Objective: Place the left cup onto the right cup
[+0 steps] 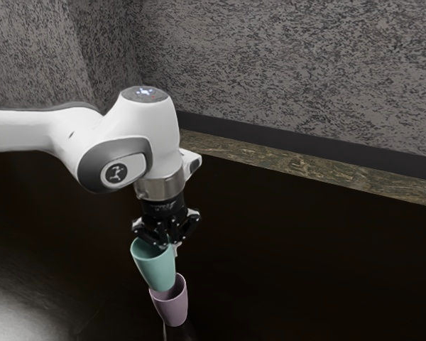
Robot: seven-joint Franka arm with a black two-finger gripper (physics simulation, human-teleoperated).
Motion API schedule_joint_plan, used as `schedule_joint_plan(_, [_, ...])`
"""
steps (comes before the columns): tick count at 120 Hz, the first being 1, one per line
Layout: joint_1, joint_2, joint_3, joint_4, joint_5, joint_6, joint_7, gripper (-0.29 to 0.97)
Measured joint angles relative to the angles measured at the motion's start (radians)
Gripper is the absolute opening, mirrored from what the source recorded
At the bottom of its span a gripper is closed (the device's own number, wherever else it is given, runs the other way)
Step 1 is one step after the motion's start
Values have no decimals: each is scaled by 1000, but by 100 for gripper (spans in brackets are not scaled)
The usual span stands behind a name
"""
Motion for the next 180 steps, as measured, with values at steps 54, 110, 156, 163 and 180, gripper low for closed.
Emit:
schedule_joint_plan(54, [0,17,2,-6,-3,19,-47,-10])
schedule_joint_plan(110, [1,36,1,-8,-4,27,-68,-11])
schedule_joint_plan(156, [5,47,2,-6,-2,40,-73,-11])
schedule_joint_plan(163, [6,51,2,-4,-1,43,-73,-11])
schedule_joint_plan(180, [9,67,2,2,0,50,-68,-11])
